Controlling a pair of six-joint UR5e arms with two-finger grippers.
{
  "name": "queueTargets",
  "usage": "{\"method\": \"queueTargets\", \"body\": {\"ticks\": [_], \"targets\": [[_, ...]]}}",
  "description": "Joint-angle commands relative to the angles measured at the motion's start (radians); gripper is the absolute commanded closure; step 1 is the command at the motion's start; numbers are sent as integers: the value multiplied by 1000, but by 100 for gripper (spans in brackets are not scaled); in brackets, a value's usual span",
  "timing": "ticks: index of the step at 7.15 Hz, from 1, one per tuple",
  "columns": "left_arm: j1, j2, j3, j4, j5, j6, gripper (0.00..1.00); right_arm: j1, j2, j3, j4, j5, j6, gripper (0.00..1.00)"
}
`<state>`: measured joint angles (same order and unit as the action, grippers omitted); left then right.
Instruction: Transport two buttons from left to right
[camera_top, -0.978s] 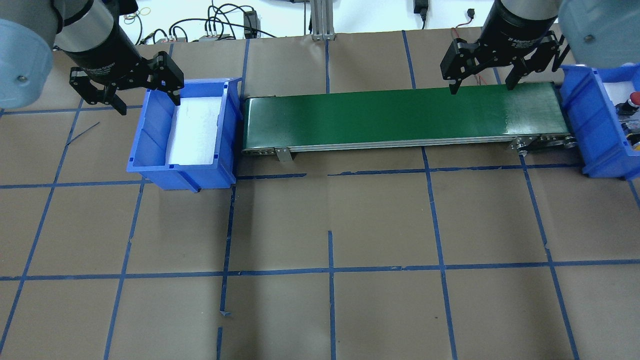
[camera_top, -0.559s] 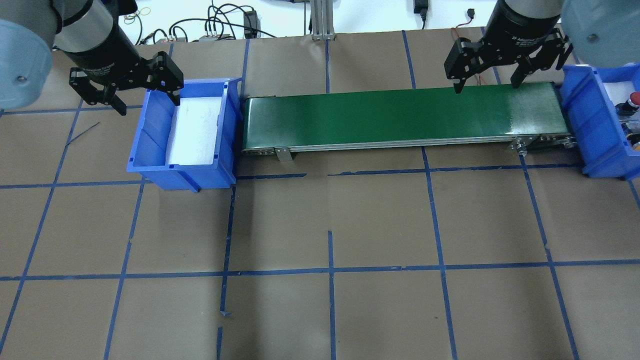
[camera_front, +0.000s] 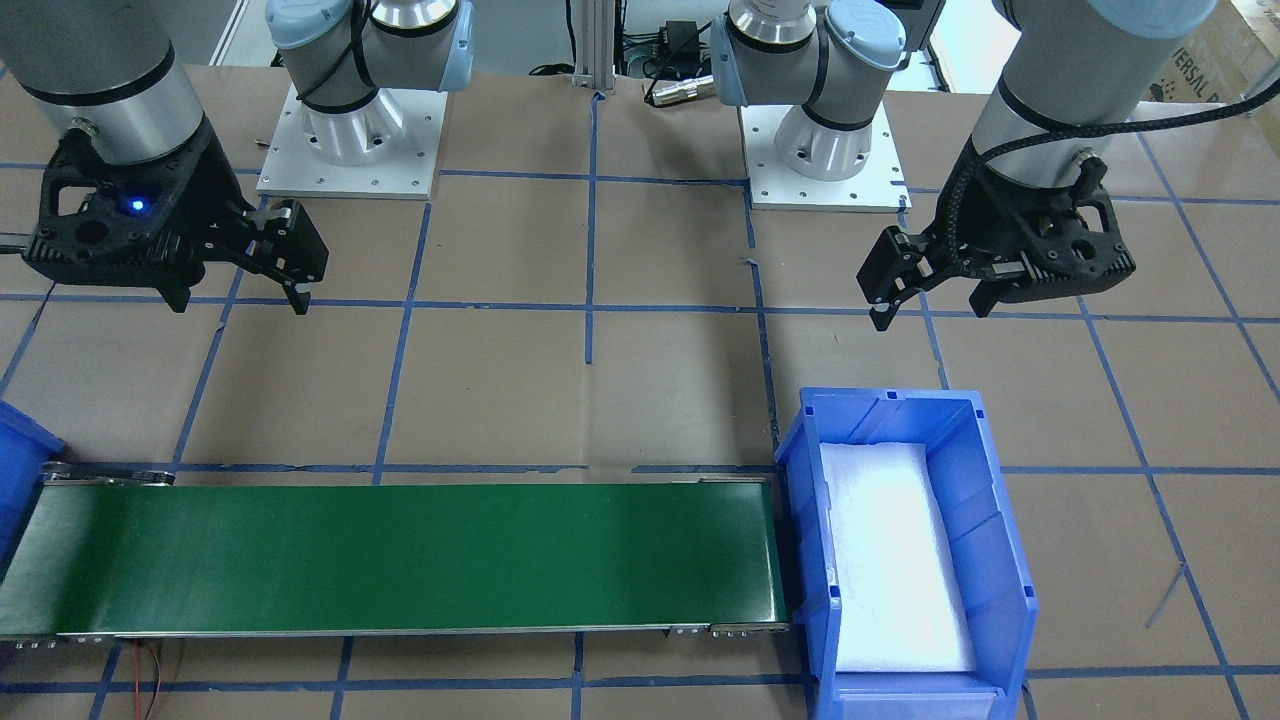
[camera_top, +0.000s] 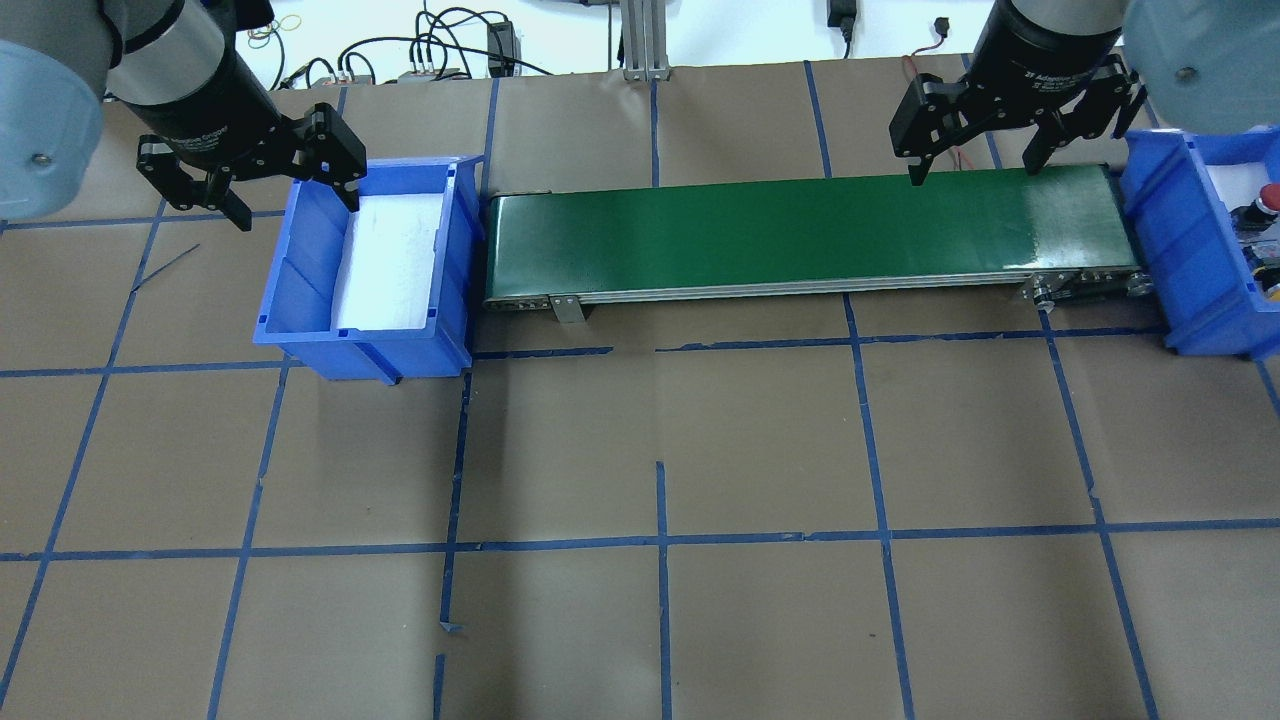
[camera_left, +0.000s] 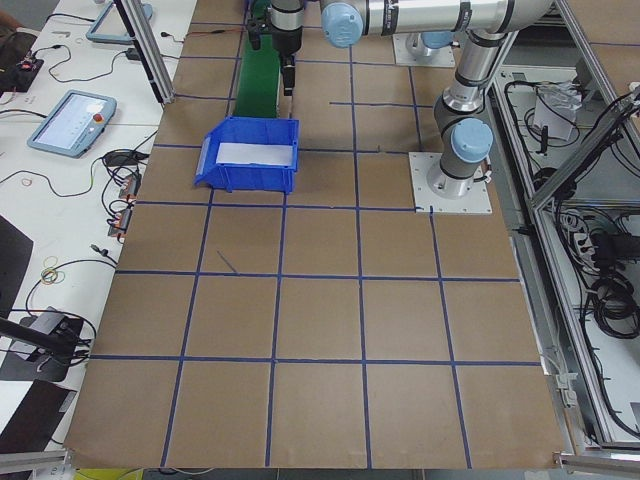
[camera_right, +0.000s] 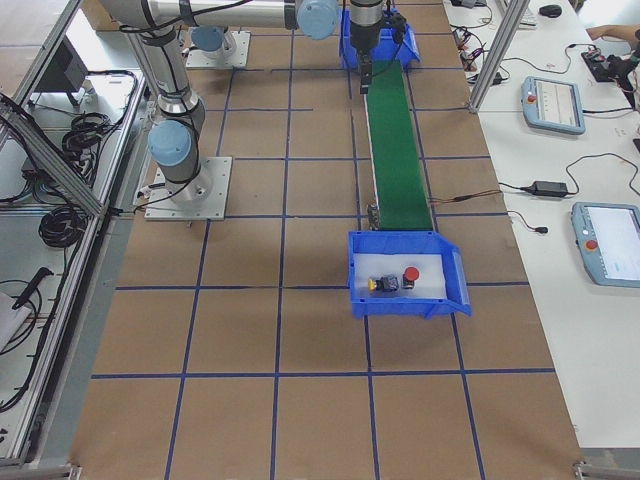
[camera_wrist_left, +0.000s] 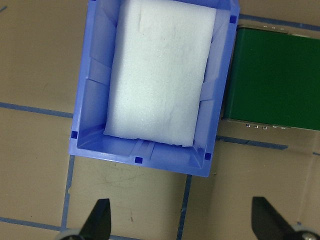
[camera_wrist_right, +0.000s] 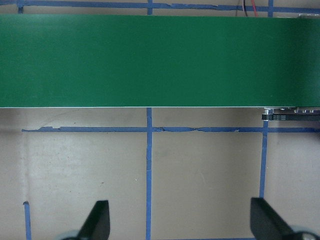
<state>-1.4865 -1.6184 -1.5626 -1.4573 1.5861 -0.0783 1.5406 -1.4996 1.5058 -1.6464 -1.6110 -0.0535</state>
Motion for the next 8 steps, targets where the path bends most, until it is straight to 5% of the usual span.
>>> {"method": "queueTargets", "body": {"ticks": [1,8], "targets": [[0,0,1,0,0,0,0,1,1,2,-1,2,0,0],[0,0,-2,2,0,0,0,-10,4,5,0,-3,-5,0]]}}
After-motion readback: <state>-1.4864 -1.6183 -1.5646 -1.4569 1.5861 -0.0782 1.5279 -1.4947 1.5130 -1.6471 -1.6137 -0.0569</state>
